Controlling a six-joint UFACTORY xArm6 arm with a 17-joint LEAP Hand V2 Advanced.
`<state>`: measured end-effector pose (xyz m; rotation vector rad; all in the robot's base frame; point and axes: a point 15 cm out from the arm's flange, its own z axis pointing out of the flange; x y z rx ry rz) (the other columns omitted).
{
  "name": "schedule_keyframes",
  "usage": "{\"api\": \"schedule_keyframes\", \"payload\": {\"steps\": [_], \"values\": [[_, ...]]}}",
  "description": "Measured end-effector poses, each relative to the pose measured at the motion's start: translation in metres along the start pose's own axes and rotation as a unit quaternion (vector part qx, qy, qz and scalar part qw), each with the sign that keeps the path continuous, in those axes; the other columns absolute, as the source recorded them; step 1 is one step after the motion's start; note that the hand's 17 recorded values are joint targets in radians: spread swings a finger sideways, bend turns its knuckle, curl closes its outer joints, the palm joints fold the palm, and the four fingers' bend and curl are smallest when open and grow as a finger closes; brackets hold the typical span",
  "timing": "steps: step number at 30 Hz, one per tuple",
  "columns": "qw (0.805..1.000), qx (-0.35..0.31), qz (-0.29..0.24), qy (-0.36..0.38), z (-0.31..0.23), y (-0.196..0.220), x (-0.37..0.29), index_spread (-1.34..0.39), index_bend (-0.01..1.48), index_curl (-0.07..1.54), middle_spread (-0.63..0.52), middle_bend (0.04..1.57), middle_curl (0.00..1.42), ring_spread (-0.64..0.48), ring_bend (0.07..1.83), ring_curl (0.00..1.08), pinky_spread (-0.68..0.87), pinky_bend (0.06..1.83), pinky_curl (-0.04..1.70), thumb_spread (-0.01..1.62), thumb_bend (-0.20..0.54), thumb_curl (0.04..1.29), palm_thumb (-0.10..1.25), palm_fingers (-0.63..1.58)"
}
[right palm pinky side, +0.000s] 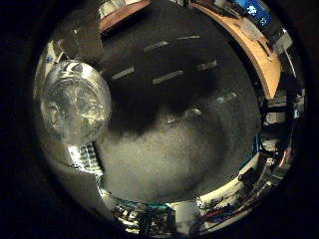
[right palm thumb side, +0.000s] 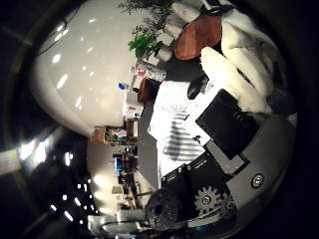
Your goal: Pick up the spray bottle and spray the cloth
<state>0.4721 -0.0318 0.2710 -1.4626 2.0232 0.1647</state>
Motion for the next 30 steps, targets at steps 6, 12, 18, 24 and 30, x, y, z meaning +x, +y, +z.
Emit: {"api": "schedule_keyframes", "payload": {"steps": [6,12,18,24,30], "values": [[1.0,0.012,-0.008,-0.024,-0.015,-0.011,-0.026,-0.33,0.97,0.98,-0.24,1.14,1.01,-0.25,1.34,0.82,-0.26,1.07,1.22,1.01,-0.014,0.65,1.05,1.0],[0.998,0.03,-0.032,-0.041,-0.032,-0.018,-0.06,-0.33,0.98,0.97,-0.24,1.14,1.02,-0.26,1.33,0.84,-0.27,1.06,1.26,1.0,-0.014,0.66,1.06,1.0],[0.998,0.03,-0.04,-0.045,-0.034,-0.018,-0.07,-0.33,0.94,0.96,-0.24,1.11,1.01,-0.26,1.32,0.84,-0.28,1.04,1.26,1.0,-0.033,0.64,0.98,0.98],[0.998,-0.016,-0.031,-0.049,-0.017,0.005,-0.073,-0.38,0.61,0.9,-0.25,1.01,0.94,-0.25,1.24,0.75,-0.37,0.83,1.09,1.03,-0.03,0.55,0.83,0.58],[0.998,-0.039,-0.006,-0.054,-0.007,0.015,-0.073,-0.32,0.47,0.8,-0.2,0.85,0.84,-0.15,1.03,0.65,-0.09,0.52,0.99,1.1,-0.019,0.48,0.82,0.16]]}}
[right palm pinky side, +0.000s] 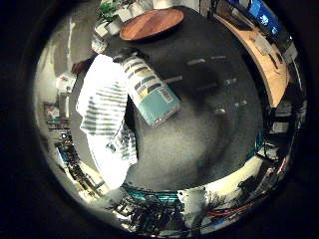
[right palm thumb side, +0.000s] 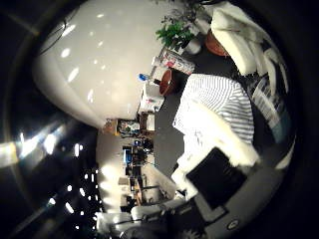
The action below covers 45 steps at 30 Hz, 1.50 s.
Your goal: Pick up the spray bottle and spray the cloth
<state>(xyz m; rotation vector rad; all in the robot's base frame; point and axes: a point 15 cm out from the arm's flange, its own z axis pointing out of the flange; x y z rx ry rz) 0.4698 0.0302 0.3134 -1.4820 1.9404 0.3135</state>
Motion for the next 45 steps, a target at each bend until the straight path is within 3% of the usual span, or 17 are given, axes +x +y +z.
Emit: {"api": "schedule_keyframes", "payload": {"steps": [2,6,10,20,35,45], "values": [[1.0,-0.001,0.013,-0.002,0.001,0.0,0.0,-0.28,0.43,0.75,-0.14,0.77,0.79,-0.09,0.94,0.61,0.07,0.5,0.94,1.11,-0.02,0.46,0.81,0.11],[1.0,-0.003,0.031,-0.002,0.003,0.0,0.001,-0.15,0.29,0.6,0.07,0.52,0.62,0.1,0.69,0.48,0.35,0.47,0.78,1.12,-0.018,0.44,0.81,0.02],[0.999,-0.001,0.044,-0.001,0.002,-0.002,0.005,-0.08,0.22,0.51,0.2,0.36,0.49,0.18,0.53,0.38,0.44,0.43,0.67,1.12,-0.017,0.42,0.82,0.02],[0.996,0.02,0.089,0.003,-0.014,-0.012,0.026,-0.01,0.16,0.37,0.28,0.2,0.37,0.25,0.35,0.28,0.43,0.34,0.47,1.12,-0.018,0.41,0.83,0.04],[0.985,0.054,0.163,-0.004,-0.031,-0.028,0.049,0.02,0.16,0.3,0.3,0.19,0.32,0.26,0.29,0.26,0.36,0.32,0.37,1.11,-0.015,0.4,0.85,0.04],[0.975,0.042,0.218,0.009,-0.003,-0.01,0.081,0.02,0.16,0.29,0.3,0.19,0.31,0.26,0.28,0.26,0.35,0.32,0.34,1.1,-0.014,0.4,0.88,0.04]]}}
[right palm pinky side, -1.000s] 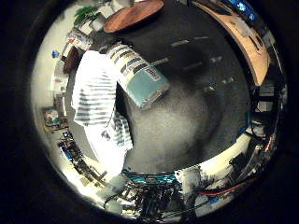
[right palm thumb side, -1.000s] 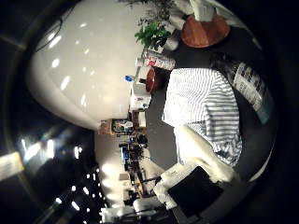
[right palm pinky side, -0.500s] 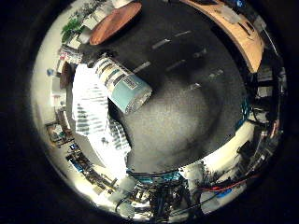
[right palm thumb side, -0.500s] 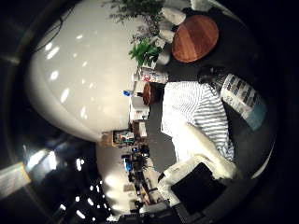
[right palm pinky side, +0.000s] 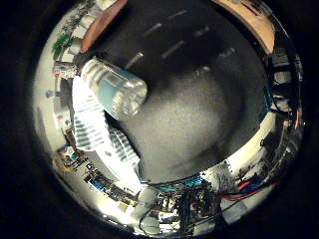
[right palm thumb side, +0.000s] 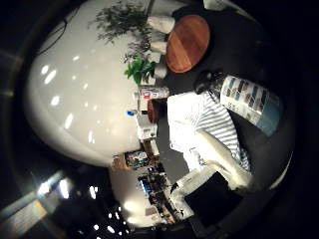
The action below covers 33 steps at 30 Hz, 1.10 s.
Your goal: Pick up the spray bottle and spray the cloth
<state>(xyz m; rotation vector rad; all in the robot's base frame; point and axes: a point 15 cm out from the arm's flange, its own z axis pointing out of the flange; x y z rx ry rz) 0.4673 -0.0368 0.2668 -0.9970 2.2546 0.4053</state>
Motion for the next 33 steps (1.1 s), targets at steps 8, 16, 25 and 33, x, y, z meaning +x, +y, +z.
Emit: {"api": "schedule_keyframes", "payload": {"steps": [8,16,25,33], "values": [[1.0,-0.007,0.005,0.015,0.015,-0.006,0.011,0.02,0.16,0.29,0.3,0.19,0.31,0.26,0.28,0.26,0.35,0.32,0.33,1.1,-0.018,0.4,0.89,0.06],[1.0,-0.009,0.011,0.019,0.024,-0.014,0.016,0.02,0.16,0.29,0.29,0.19,0.31,0.25,0.27,0.26,0.35,0.32,0.33,1.1,-0.018,0.4,0.89,0.07],[0.999,-0.019,0.011,0.028,0.042,-0.018,0.019,0.01,0.16,0.28,0.28,0.19,0.32,0.25,0.27,0.26,0.35,0.31,0.33,1.11,-0.018,0.4,0.87,0.07],[0.999,-0.028,0.011,0.035,0.058,-0.021,0.025,0.0,0.16,0.29,0.29,0.19,0.31,0.25,0.28,0.26,0.35,0.31,0.32,1.11,-0.019,0.39,0.86,0.09]]}}
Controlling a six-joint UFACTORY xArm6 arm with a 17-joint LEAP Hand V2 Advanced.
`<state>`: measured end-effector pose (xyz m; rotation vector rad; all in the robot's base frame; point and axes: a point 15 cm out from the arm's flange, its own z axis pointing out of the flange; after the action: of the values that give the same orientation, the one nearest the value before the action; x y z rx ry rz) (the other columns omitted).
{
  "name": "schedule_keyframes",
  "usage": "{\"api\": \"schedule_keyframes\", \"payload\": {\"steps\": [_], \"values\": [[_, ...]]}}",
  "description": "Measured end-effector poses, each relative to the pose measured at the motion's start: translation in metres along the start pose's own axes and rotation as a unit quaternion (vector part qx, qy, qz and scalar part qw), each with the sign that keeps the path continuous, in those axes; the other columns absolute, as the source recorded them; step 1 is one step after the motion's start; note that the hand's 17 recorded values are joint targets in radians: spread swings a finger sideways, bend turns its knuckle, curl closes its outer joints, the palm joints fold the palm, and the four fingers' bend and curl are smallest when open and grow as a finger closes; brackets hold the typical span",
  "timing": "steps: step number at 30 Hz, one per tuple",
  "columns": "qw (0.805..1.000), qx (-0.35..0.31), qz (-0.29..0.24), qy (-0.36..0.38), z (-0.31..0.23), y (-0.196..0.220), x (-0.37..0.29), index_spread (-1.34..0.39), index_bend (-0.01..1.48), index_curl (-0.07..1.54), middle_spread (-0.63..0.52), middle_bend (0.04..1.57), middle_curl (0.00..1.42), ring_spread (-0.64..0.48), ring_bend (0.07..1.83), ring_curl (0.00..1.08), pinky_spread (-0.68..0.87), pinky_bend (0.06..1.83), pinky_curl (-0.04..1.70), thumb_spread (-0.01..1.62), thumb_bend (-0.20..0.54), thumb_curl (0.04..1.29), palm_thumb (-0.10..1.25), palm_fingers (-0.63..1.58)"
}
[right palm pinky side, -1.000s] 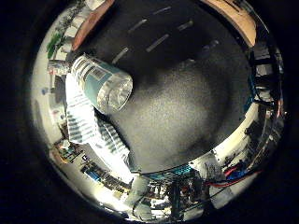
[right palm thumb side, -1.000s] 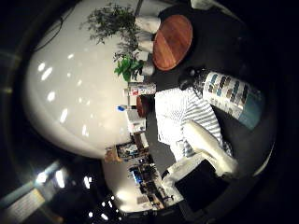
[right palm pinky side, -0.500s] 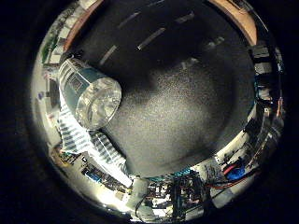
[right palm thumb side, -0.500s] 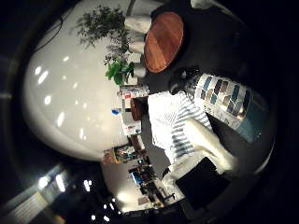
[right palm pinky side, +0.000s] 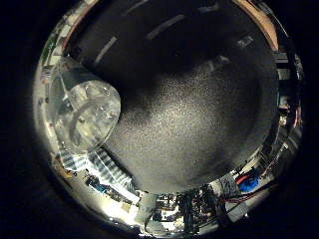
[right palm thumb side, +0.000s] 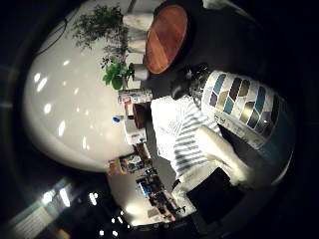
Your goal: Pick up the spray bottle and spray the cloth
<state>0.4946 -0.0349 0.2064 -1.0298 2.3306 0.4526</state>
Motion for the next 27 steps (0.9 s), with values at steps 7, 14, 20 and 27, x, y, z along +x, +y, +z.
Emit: {"api": "schedule_keyframes", "payload": {"steps": [7,14,20,27], "values": [[1.0,-0.004,0.003,0.006,0.01,-0.002,0.006,0.0,0.16,0.28,0.29,0.2,0.32,0.24,0.29,0.26,0.35,0.31,0.32,1.12,-0.019,0.38,0.84,0.1],[1.0,-0.009,0.001,0.008,0.017,-0.004,0.005,0.0,0.16,0.28,0.29,0.19,0.32,0.24,0.3,0.26,0.35,0.3,0.32,1.12,-0.019,0.38,0.82,0.11],[1.0,-0.013,-0.001,0.01,0.021,-0.002,0.004,0.0,0.16,0.29,0.29,0.19,0.32,0.24,0.31,0.26,0.35,0.3,0.32,1.12,-0.018,0.37,0.82,0.12],[1.0,-0.004,-0.016,0.006,0.021,-0.009,-0.013,0.0,0.16,0.29,0.28,0.2,0.32,0.24,0.31,0.26,0.36,0.29,0.32,1.12,-0.018,0.37,0.82,0.13]]}}
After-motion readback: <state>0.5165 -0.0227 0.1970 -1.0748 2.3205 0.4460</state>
